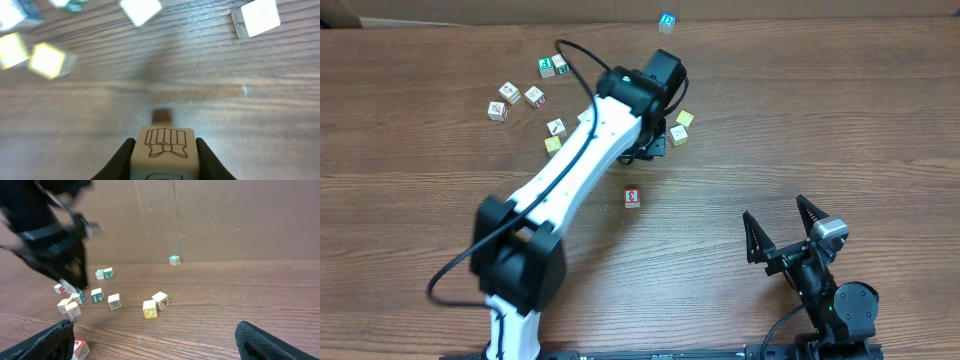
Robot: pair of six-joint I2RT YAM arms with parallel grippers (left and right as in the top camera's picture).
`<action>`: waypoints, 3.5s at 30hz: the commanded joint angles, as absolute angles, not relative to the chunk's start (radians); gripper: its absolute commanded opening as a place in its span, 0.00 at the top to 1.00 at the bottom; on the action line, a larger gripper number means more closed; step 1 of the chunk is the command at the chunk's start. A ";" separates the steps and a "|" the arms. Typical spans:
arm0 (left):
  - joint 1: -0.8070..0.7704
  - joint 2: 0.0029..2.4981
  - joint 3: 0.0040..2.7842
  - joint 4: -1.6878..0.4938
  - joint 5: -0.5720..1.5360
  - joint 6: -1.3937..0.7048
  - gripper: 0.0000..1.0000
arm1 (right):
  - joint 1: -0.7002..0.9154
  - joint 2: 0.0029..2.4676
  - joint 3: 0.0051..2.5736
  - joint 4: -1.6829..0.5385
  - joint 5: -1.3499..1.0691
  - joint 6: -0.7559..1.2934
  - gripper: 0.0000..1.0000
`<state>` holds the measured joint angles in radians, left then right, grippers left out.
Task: Form a tower
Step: 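Carry the bow-picture block with the left gripper over the 'L' block, then lower the bow-picture block onto the top of the 'L' block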
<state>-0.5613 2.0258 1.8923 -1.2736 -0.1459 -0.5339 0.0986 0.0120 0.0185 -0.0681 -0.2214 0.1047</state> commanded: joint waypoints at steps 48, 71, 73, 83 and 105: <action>-0.587 1.905 1.415 -0.974 -0.062 -0.694 0.87 | 0.094 0.003 0.008 -0.063 -0.222 0.107 0.00; -0.598 1.909 1.362 -0.884 -0.131 -0.657 0.86 | 0.094 0.003 0.008 -0.063 -0.222 0.107 0.00; -0.598 1.909 1.362 -0.882 -0.131 -0.657 0.85 | 0.094 0.003 0.008 -0.063 -0.222 0.107 0.00; -0.599 1.909 1.362 -0.884 -0.131 -0.657 0.80 | 0.094 0.003 0.008 -0.063 -0.222 0.107 0.00; -0.599 1.909 1.361 -0.872 -0.167 -0.646 0.78 | 0.094 0.003 0.008 -0.063 -0.222 0.107 0.00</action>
